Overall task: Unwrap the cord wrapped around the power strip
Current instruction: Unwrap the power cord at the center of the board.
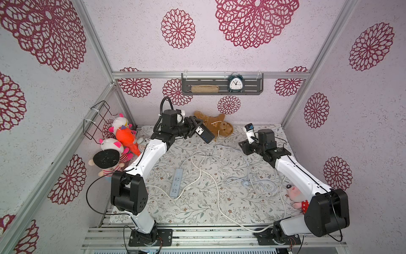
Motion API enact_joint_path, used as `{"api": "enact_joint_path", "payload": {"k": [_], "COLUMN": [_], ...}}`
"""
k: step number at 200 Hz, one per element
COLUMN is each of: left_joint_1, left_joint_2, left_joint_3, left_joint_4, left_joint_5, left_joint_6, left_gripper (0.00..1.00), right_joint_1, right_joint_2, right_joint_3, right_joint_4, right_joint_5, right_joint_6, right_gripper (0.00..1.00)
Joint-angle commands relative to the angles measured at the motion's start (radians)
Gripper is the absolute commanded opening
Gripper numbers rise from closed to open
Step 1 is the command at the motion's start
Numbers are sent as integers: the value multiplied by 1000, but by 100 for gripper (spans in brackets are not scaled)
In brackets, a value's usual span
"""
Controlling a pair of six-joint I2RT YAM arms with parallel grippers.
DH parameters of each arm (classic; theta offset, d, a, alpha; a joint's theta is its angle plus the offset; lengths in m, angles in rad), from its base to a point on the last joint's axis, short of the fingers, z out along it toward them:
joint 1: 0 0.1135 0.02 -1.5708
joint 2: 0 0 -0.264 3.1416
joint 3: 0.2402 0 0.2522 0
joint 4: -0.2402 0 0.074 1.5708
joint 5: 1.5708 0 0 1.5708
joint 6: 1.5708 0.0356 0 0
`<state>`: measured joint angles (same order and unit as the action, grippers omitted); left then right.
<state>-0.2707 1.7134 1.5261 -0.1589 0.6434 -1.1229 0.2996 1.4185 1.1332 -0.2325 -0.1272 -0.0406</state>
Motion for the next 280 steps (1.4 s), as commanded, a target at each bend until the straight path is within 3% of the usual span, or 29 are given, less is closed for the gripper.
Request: {"api": "enact_joint_path", "payload": {"k": [1, 27, 58, 93, 139, 174, 202, 233, 280], "left_joint_1": [12, 12, 12, 12, 13, 28, 49, 55, 116], "left_joint_2": [14, 20, 25, 23, 15, 7, -14, -31, 18], "left_joint_3": [50, 65, 66, 66, 75, 69, 67, 112, 150], "left_joint_4": [-63, -89, -88, -94, -139, -176, -276, -556, -815], "left_joint_5": [138, 138, 138, 144, 182, 255, 322, 268, 164], "left_joint_6": [74, 88, 89, 103, 157, 205, 323, 577, 792], "left_gripper": [0, 0, 0, 0, 0, 0, 0, 0, 0], "right_joint_1": [2, 31, 104, 147, 156, 150, 132, 82, -95], "right_joint_2": [-13, 37, 102, 217, 343, 354, 290, 197, 191], "right_joint_3": [-11, -42, -64, -24, 39, 85, 137, 178, 280], "right_joint_4": [-120, -97, 20, 94, 117, 99, 7, -82, -113], "right_joint_5": [-31, -8, 47, 66, 114, 149, 162, 160, 154], "right_joint_6": [228, 368, 458, 487, 477, 429, 368, 320, 257], "right_gripper": [36, 31, 55, 57, 47, 19, 0, 0, 0]}}
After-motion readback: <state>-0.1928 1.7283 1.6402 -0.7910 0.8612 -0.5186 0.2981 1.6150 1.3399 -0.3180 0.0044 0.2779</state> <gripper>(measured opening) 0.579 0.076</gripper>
